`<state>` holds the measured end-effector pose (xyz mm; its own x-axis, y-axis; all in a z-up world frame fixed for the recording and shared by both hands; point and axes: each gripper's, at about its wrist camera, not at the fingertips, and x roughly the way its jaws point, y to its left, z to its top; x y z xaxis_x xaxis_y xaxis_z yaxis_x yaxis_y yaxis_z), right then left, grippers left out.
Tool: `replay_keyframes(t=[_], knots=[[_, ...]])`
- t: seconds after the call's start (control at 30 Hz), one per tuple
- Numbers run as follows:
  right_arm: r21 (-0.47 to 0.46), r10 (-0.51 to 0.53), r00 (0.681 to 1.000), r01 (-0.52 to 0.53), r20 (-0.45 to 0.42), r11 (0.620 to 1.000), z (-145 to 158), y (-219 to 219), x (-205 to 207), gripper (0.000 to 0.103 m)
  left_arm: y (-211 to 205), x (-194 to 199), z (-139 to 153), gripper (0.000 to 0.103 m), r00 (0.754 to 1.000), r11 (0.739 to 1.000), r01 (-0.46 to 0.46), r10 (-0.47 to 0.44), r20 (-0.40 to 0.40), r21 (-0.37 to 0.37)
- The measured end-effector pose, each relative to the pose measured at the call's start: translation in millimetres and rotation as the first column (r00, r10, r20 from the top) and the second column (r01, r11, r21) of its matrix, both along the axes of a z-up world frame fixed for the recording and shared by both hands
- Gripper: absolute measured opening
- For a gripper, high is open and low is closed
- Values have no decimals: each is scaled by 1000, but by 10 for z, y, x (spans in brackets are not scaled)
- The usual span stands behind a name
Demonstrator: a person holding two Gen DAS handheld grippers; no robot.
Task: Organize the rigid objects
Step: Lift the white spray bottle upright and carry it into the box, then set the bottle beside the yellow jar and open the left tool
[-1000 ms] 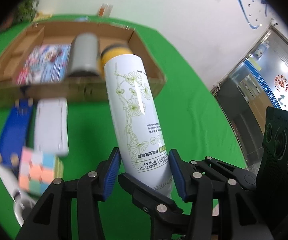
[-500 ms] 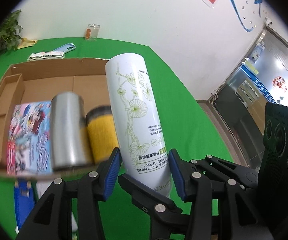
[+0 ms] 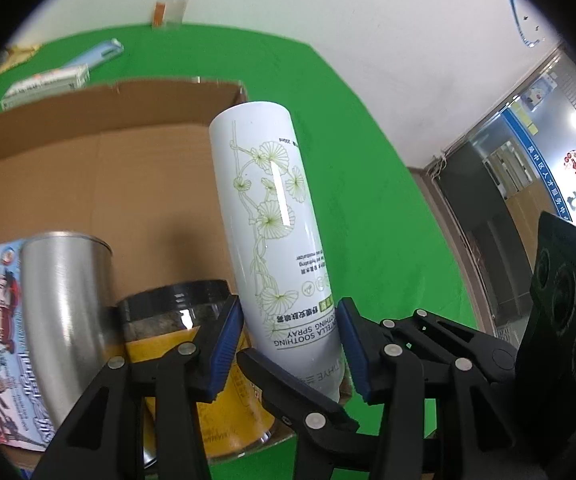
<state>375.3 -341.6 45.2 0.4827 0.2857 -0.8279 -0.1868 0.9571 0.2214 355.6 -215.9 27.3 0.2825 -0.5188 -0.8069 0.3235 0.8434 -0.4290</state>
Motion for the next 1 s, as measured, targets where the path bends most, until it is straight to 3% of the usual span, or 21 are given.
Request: replay_keyframes(t=[0.2,0.4,0.63,0.9,1.0], knots=[[0,-13,999,13,-42,1000,-318,-116,-96,44,-149,-56,-133,47,999,1000,19,-19,-30,15],[-12,-29,999,29,-28,1000,-241,-136,-236,47,-190,-16,-101,47,998,1000,12,-11,-55,29],[-4,-29,999,29,-19,1000,-277,-147,-331,40,-268,63,-97,47,996,999,27,-23,-82,46],[-19,-58,996,56,-63,998,-396,-86,-327,34,-144,40,-76,47,997,999,32,-29,-65,33],[-42,-69,996,67,-59,997,-397,-83,-358,34,-46,-40,26,47,1000,999,13,-12,-11,31]])
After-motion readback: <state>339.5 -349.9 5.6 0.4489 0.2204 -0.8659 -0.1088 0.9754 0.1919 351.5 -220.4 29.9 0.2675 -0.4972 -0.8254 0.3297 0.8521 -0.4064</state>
